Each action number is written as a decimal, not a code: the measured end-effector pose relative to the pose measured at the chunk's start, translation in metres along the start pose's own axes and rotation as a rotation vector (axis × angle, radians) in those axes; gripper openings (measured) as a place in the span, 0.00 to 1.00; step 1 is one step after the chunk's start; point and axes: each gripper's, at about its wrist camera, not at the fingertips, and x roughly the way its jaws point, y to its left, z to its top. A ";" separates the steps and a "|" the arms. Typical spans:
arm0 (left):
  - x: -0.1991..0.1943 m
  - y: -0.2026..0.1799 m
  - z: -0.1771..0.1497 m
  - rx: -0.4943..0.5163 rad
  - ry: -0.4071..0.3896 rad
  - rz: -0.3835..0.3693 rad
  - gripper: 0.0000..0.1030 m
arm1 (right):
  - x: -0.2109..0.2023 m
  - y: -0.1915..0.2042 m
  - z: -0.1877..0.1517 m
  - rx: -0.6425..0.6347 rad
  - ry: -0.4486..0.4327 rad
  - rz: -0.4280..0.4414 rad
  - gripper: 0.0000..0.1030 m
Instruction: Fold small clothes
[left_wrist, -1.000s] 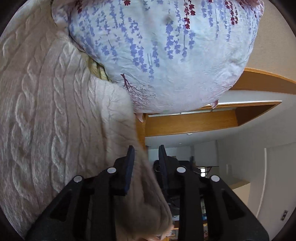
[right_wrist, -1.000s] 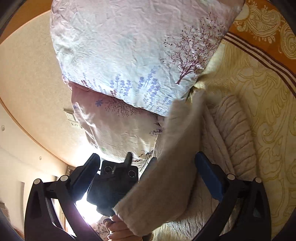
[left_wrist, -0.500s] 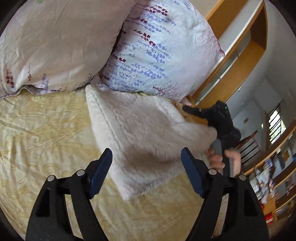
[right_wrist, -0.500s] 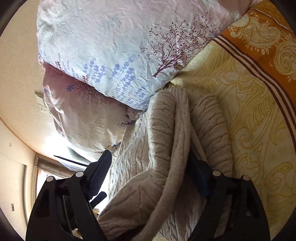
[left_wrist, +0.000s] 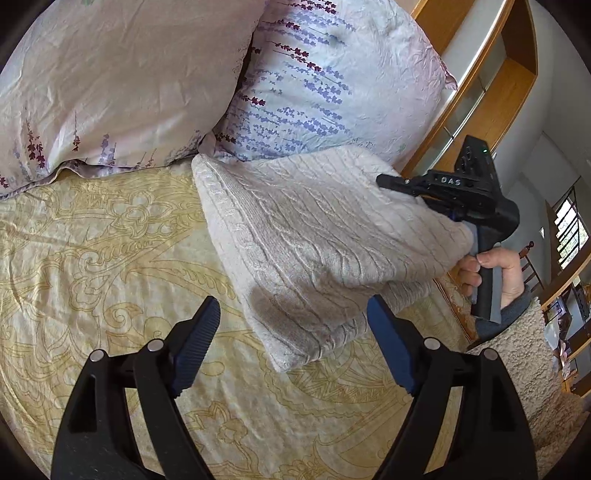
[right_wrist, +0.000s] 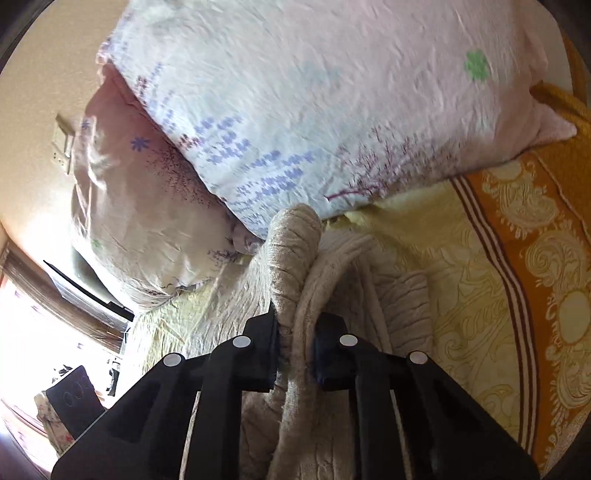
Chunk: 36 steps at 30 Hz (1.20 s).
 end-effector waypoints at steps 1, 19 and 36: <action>-0.001 0.000 -0.001 0.011 -0.002 0.008 0.81 | -0.010 0.004 -0.001 -0.023 -0.036 -0.008 0.14; 0.008 -0.035 -0.036 0.333 -0.025 0.156 0.79 | -0.070 -0.047 -0.038 0.127 -0.044 -0.027 0.42; 0.042 -0.042 -0.045 0.416 0.065 0.254 0.47 | -0.072 -0.025 -0.079 0.016 0.046 -0.028 0.50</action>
